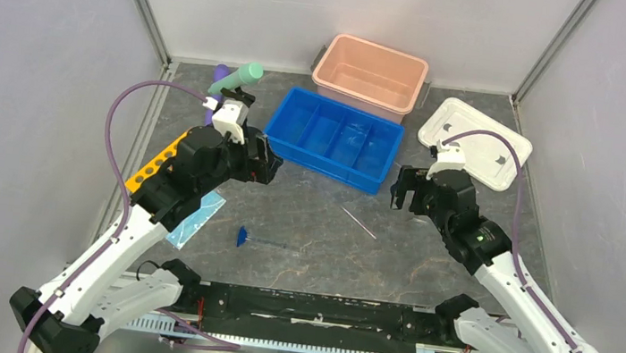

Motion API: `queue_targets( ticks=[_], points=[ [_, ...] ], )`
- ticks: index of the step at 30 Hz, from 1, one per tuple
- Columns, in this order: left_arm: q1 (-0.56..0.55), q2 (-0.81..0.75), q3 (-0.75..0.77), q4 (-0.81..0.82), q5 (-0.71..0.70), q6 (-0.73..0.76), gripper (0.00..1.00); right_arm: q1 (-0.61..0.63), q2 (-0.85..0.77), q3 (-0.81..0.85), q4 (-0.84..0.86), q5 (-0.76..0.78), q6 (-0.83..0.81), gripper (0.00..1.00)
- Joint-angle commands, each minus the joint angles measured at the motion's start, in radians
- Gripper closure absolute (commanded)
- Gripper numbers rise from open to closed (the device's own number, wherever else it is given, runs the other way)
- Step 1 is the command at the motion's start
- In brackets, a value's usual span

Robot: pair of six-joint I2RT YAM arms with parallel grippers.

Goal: Organize the chemistry lab equipment

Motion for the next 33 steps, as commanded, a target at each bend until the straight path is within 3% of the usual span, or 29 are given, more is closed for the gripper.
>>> queue_targets(
  ticks=[1,16,23,28,33],
  points=[
    [-0.001,-0.012,-0.007,0.031,0.0,0.014,0.0,-0.001,-0.02,-0.001,0.007,0.021,0.007,0.02],
    [-0.001,-0.025,-0.002,0.03,0.001,0.018,0.0,-0.001,-0.006,-0.005,-0.003,0.055,0.017,0.02],
    [-0.001,-0.022,0.0,0.037,0.04,-0.017,0.0,-0.001,0.042,-0.008,-0.116,0.149,-0.012,0.02],
    [-0.002,-0.03,-0.025,0.039,0.004,-0.001,0.0,-0.004,0.102,-0.04,-0.163,0.182,-0.012,0.19],
    [-0.001,-0.048,-0.032,0.046,0.004,0.012,0.0,-0.004,0.146,-0.08,-0.173,0.184,0.082,0.52]
  ],
)
